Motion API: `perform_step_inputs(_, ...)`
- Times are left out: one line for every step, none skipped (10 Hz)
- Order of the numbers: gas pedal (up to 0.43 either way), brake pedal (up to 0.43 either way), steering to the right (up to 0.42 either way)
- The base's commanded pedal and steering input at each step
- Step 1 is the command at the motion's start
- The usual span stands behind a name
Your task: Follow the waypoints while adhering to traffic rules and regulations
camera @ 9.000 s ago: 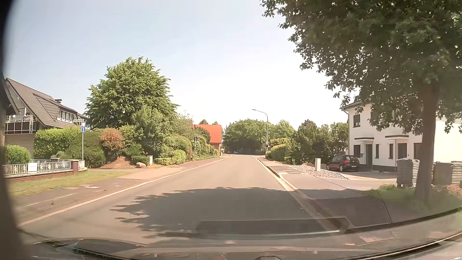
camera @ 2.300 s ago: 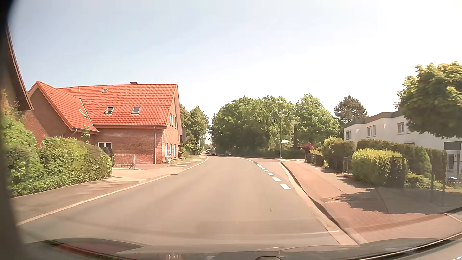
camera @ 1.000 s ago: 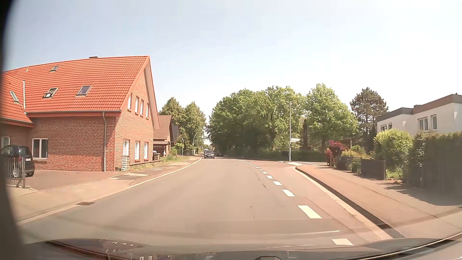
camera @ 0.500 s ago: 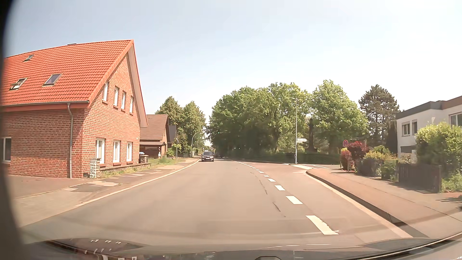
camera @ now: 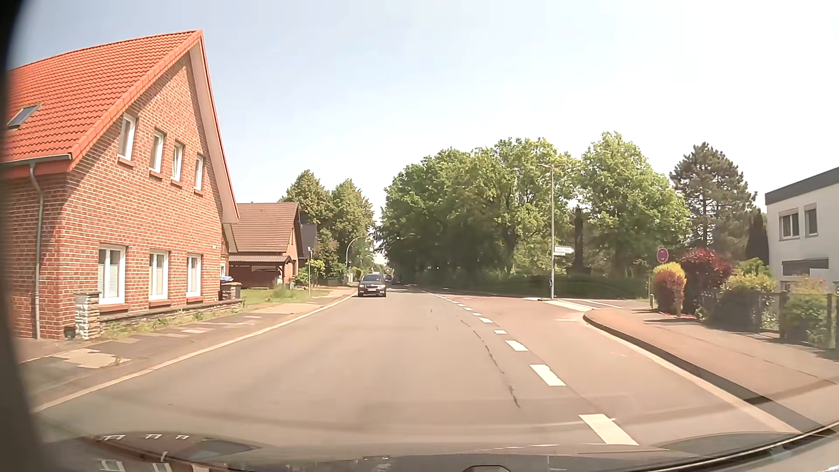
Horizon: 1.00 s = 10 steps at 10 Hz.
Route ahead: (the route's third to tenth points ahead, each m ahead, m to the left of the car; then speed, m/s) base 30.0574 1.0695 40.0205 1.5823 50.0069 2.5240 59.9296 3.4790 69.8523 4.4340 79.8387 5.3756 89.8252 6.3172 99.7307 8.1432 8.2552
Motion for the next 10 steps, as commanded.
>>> perform_step_inputs(0.059, 0.0, -0.011)
perform_step_inputs(0.059, 0.0, -0.011)
perform_step_inputs(0.059, 0.0, -0.012)
perform_step_inputs(0.067, 0.0, -0.012)
perform_step_inputs(0.067, 0.0, -0.012)
perform_step_inputs(0.067, 0.0, -0.012)
perform_step_inputs(0.079, 0.0, -0.013)
perform_step_inputs(0.087, 0.0, -0.014)
perform_step_inputs(0.087, 0.0, -0.014)
perform_step_inputs(0.087, 0.0, -0.014)
